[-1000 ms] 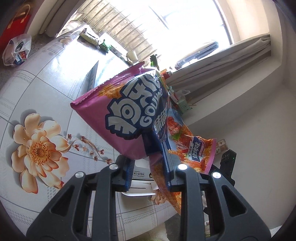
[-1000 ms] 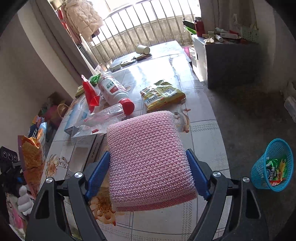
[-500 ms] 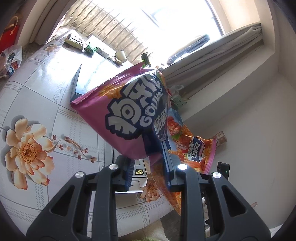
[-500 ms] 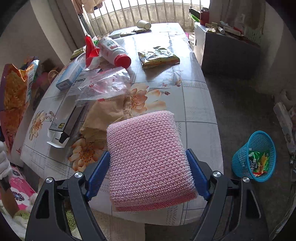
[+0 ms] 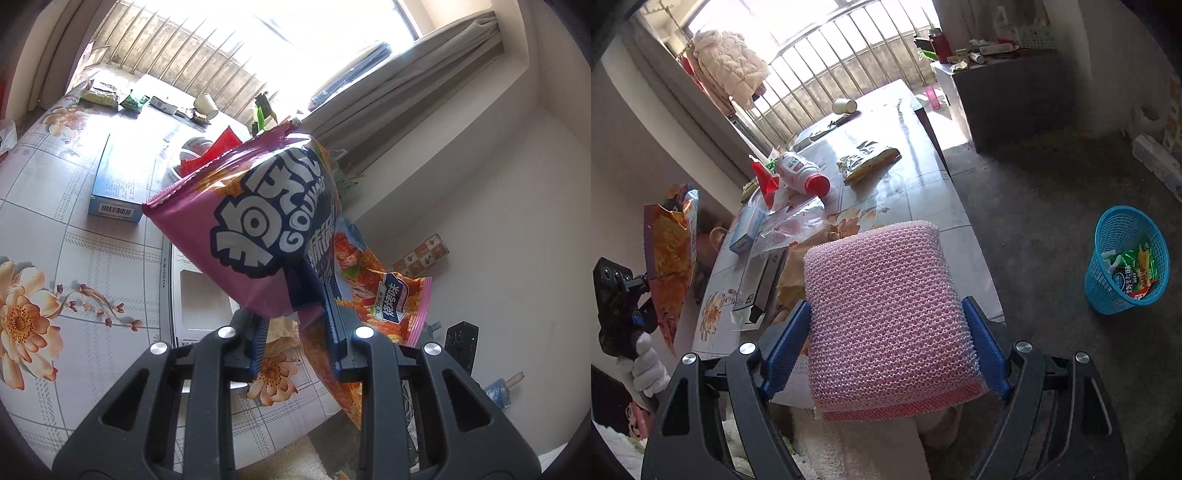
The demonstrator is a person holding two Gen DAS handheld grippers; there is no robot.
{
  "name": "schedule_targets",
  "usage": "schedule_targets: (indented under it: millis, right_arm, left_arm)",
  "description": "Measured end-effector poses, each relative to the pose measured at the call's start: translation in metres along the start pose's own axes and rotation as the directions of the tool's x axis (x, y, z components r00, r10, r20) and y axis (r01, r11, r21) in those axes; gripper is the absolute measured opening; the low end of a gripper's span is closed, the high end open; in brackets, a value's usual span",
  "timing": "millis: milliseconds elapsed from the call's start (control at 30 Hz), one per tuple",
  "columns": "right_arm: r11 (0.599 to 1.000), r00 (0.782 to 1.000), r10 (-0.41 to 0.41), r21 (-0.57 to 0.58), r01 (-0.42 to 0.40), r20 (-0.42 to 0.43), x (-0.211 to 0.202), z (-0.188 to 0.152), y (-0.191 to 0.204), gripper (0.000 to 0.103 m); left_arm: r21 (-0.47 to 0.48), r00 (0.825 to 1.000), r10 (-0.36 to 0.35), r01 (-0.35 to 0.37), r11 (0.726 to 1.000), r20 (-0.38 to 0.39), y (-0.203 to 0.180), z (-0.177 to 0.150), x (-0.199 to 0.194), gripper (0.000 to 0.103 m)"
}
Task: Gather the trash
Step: 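Carry pink bag and pink pad to the blue wastebasket and release both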
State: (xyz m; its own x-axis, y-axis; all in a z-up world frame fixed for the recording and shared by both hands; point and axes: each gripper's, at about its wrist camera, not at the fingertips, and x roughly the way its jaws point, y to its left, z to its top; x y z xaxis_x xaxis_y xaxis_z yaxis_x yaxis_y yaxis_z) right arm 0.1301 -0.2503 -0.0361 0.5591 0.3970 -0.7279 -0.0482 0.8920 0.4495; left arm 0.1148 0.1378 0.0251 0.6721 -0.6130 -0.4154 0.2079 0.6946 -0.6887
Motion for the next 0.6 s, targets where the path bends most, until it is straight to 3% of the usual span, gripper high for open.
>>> schedule_targets:
  millis: [133, 267, 467, 600]
  right_arm:
    - [0.981, 0.995, 0.02, 0.188, -0.038, 0.094, -0.026, 0.002, -0.048, 0.079]
    - [0.933, 0.981, 0.038, 0.344, -0.103, 0.191, -0.055, -0.006, -0.096, 0.079]
    - [0.855, 0.961, -0.019, 0.502, -0.127, 0.276, -0.083, -0.032, -0.157, 0.08]
    - [0.783, 0.949, -0.055, 0.603, -0.152, 0.31, -0.093, -0.052, -0.198, 0.08]
  left_arm:
    - [0.089, 0.999, -0.009, 0.014, 0.996, -0.049, -0.024, 0.006, 0.029, 0.025]
    - [0.208, 0.995, -0.016, 0.036, 0.978, -0.097, -0.061, 0.008, 0.067, 0.025]
    - [0.361, 0.98, -0.003, 0.076, 0.929, -0.198, -0.127, 0.003, 0.14, 0.025]
    - [0.447, 0.965, 0.019, 0.105, 0.888, -0.263, -0.17, -0.012, 0.193, 0.025]
